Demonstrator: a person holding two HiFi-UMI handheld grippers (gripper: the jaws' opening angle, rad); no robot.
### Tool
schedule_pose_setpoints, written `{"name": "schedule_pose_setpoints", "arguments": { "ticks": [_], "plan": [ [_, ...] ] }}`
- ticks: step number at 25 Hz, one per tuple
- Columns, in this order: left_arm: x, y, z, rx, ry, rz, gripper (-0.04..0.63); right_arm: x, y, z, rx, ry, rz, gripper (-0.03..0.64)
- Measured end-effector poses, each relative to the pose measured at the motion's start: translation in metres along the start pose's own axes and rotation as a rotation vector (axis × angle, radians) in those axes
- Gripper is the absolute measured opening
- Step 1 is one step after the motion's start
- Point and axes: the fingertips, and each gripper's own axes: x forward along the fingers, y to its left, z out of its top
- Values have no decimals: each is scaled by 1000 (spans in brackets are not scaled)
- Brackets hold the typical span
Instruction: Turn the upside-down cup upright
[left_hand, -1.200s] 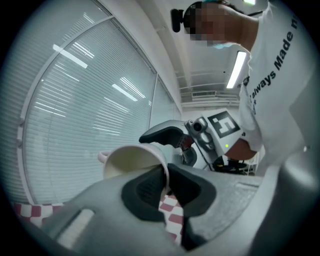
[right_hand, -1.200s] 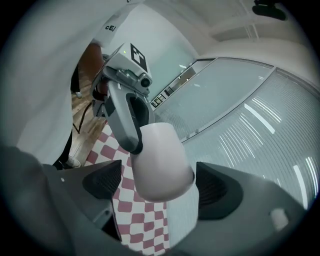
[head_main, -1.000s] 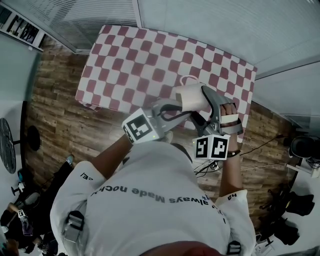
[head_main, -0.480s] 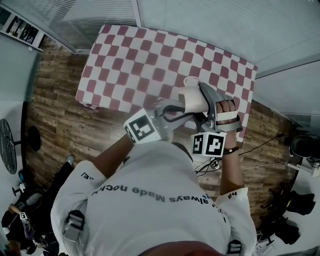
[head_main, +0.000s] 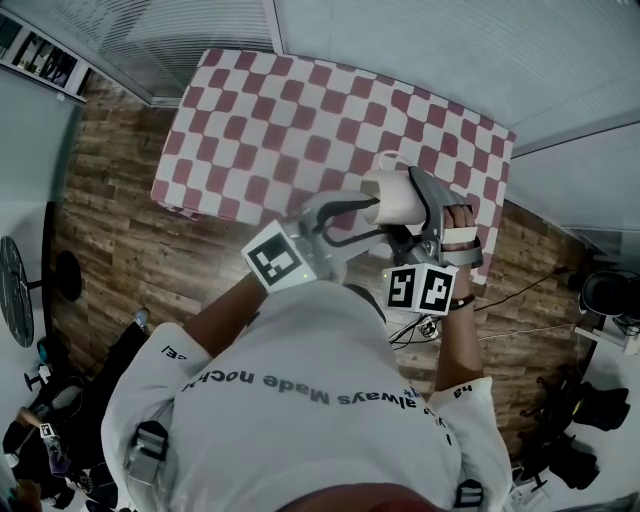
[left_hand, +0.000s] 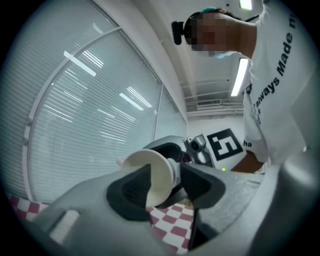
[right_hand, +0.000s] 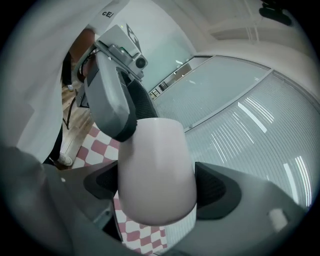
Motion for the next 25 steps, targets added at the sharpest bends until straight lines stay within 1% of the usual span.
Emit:
{"name": "schedule_pose_setpoints", "arguments": {
  "ticks": [2,5,7,12,15,18,21,25],
  "plan": [
    [-4,7,4,-6,-15,37,232,-1,-5,1,66,-25,-19,453],
    [-8,16,6,-27,-37,83,308,-6,-11,6,199,-87,-39,453],
    [-9,19,9,-42,-59,98,334,-9,-14,9,283,-128,-44,453],
    [-8,25,20,-37,-84,115,367,-13,-20,16,491,-237,-52,452],
    [-6,26,29,-38,-102,116,376,-18,-29,23,648,-353,-63,451],
    [-6,25,36,-47,-117,94,376,-26,-37,29,810,-474,-85,451],
    [-5,22,41,-51,-126,74,376,-31,-35,29,906,-561,-62,451],
    [-4,15,47,-49,-130,54,380,-37,-33,30,1059,-692,-25,451]
  ]
}}
